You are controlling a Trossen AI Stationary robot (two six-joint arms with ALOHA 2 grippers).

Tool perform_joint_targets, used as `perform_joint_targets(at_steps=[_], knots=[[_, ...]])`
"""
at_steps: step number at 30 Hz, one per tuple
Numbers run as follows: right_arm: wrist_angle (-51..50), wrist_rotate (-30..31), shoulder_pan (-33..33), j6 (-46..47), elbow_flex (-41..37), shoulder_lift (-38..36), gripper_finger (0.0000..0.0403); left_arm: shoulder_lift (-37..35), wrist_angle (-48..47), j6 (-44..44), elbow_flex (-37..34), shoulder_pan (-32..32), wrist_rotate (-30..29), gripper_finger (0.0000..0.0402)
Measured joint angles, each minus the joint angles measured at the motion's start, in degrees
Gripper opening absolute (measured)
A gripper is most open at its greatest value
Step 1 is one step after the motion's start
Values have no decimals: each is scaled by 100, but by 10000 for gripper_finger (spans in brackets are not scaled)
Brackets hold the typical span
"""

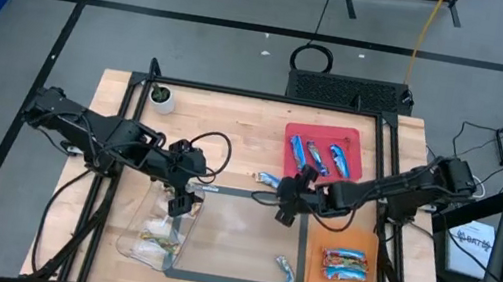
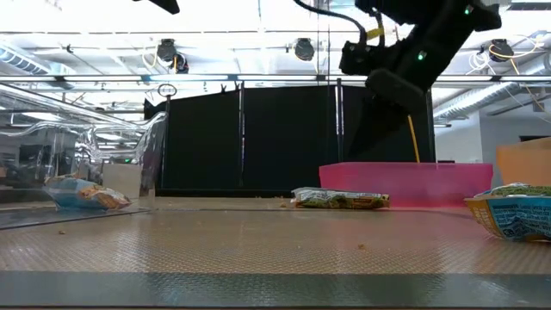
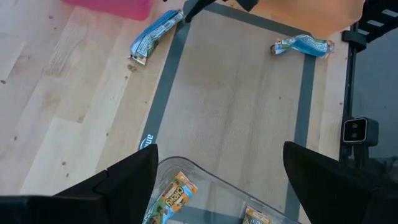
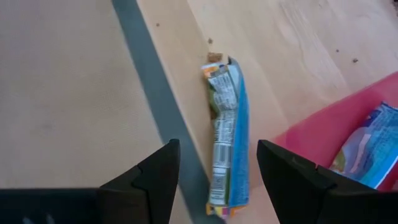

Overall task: Pick and place Granola Bars by type
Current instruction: Put the yellow granola bar into the transparent bin

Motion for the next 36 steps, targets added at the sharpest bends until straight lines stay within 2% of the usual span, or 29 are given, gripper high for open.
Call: perform_joint_targets(at_steps=[17, 28, 36], knots=[[961, -303, -259, -121, -831, 3, 203, 0, 13, -9, 0, 231, 2, 347], [1436, -445, -406, -288, -868, 616, 203, 0, 22, -2, 0, 269, 9, 347], [1484, -560, -646, -333, -858, 710, 203, 2, 17, -27, 0, 269, 341, 347]])
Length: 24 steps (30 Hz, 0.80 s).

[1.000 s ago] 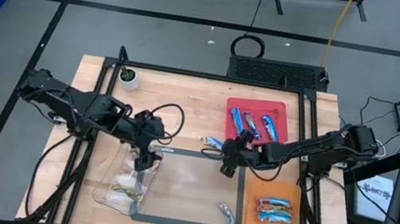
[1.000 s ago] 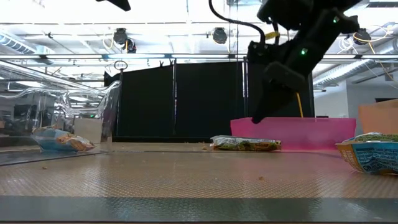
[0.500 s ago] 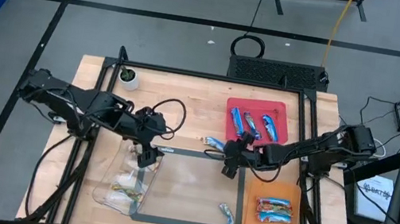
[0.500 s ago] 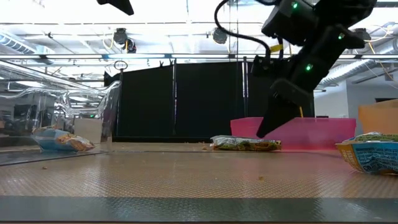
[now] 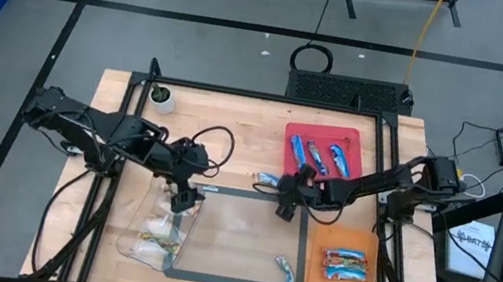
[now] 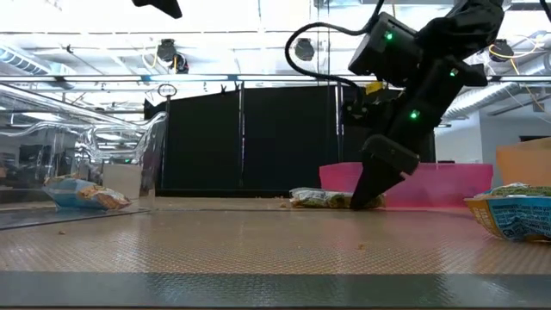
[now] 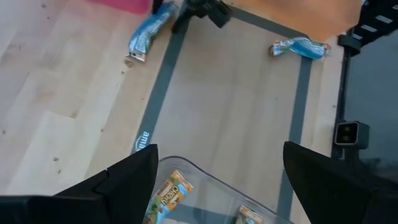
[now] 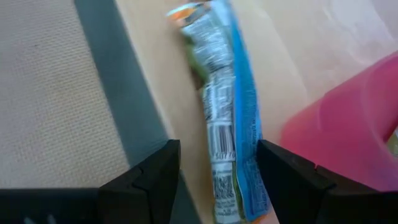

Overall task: Pick and place Granola Bars by type
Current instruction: Put the yellow granola bar into the transparent bin

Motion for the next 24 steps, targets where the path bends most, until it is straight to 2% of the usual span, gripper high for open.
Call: perform_joint_targets(at_steps=[4, 7, 17, 24], knots=[[0, 0, -94, 10, 2, 2, 199, 0, 0, -11, 0, 0, 15, 347], [-6, -4, -128, 7, 2, 2, 178, 0, 0, -11, 0, 0, 11, 347], [-4, -35, -133, 12, 2, 7, 21, 0, -2, 12, 0, 0, -40, 347], [-67, -145, -123, 247, 9, 3, 11, 0, -2, 28, 0, -2, -84, 347]])
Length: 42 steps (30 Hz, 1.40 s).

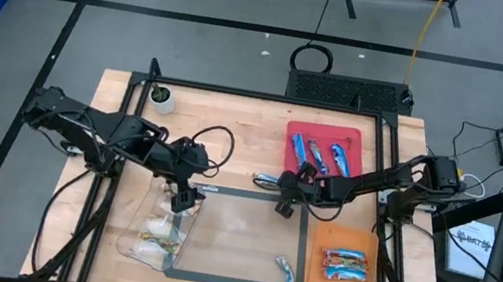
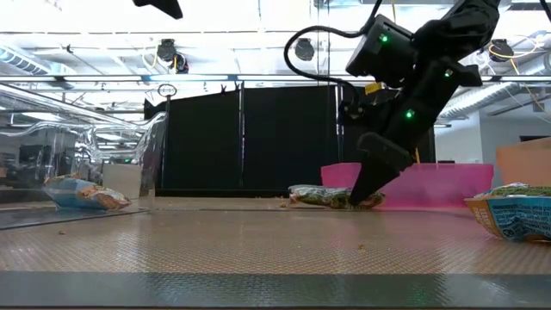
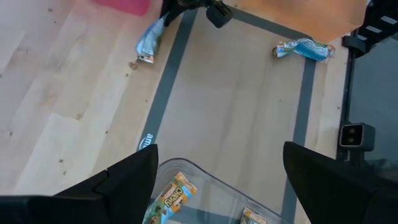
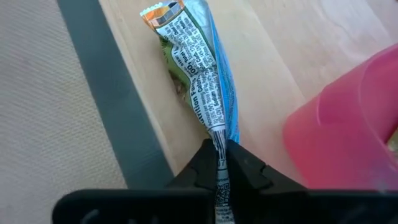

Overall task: Pick and place Granola Bars by type
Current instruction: Put the yellow granola bar into the transparent bin

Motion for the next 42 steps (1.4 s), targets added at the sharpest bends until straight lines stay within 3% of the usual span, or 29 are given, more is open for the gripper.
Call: perform_joint_targets(at_steps=[7, 21, 26, 32, 35, 42], knots=[[-269, -197, 190, 577, -22, -320, 6, 0, -2, -49, 0, 2, -124, 347], [-1513, 55, 524, 1353, -22, -2377, 5, 0, 31, 1088, 0, 2, -266, 347], [-972, 86, 528, 1061, -20, -2985, 5, 0, 563, 1698, 0, -1, -477, 347], [170, 117, 522, 196, -17, -3585, 5, 0, 1877, 2512, 0, 23, -1340, 347], [622, 119, 522, -266, -11, -3802, 5, 0, 2497, 2587, 0, 118, -1657, 347], [1407, 114, 515, -1053, -9, -4105, 4, 0, 3675, 2449, 0, 353, -1702, 347]])
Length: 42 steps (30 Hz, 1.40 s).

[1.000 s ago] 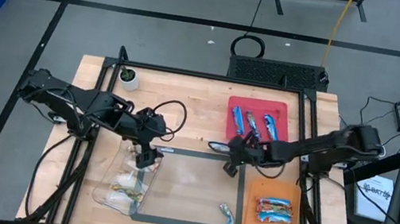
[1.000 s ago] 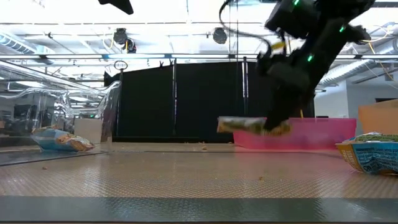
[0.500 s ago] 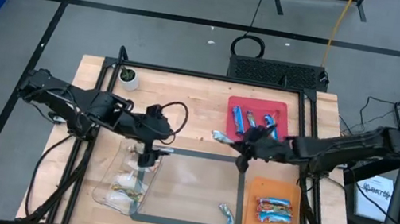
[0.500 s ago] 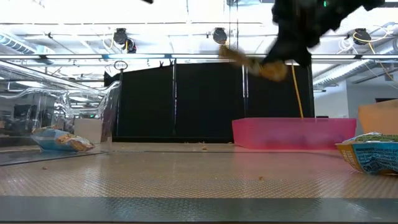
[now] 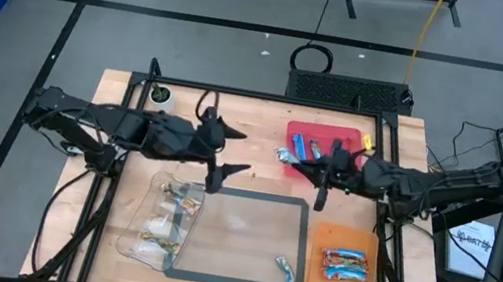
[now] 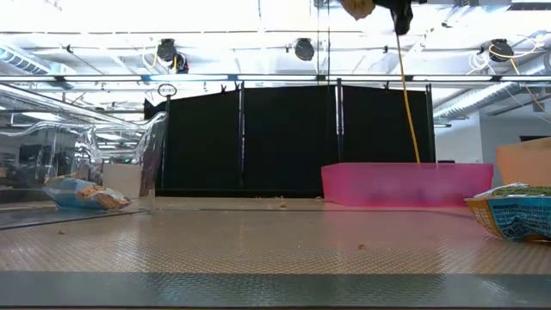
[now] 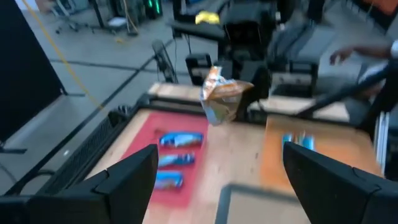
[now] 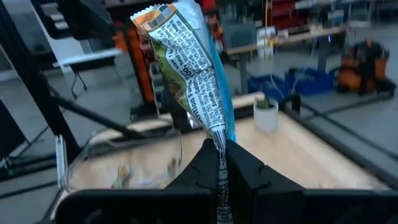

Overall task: Pick and place Granola Bars by type
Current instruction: Put the yellow granola bar into the transparent bin

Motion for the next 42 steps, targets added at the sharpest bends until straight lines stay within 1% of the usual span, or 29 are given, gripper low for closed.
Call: perform_joint_targets(at_steps=[4, 11, 16, 20, 23, 27, 32, 36, 40, 42], knots=[[472, -14, 0, -312, 0, -24, 4, 0, 481, -14, 0, 82, -2, 347], [1023, -51, 0, -831, 0, -18, 4, 0, 1296, -366, 0, 222, 75, 347], [1406, -187, -2, -898, 0, -18, 4, 0, 1647, -250, 0, 234, 151, 347], [1473, -310, -2, -900, 42, -3, 4, 0, 1869, -102, 0, 270, 276, 347], [1473, -342, -2, -925, 234, 154, 4, 55, 2036, -24, 1, 313, 526, 347], [1449, -500, 0, -1066, 660, 560, 4, 254, 2158, 121, 0, 405, 816, 347], [1108, -627, 0, -1112, 1218, 1024, 4, 394, 2543, 307, 0, 436, 1027, 347], [1049, -634, 0, -1176, 1504, 1285, 4, 404, 2611, 317, 0, 436, 1344, 347], [991, -646, 0, -1179, 1691, 1445, 4, 403, 2512, 231, 0, 415, 1817, 347], [1002, -657, 0, -1168, 1767, 1513, 4, 404, 2495, 193, 0, 377, 1898, 347]])
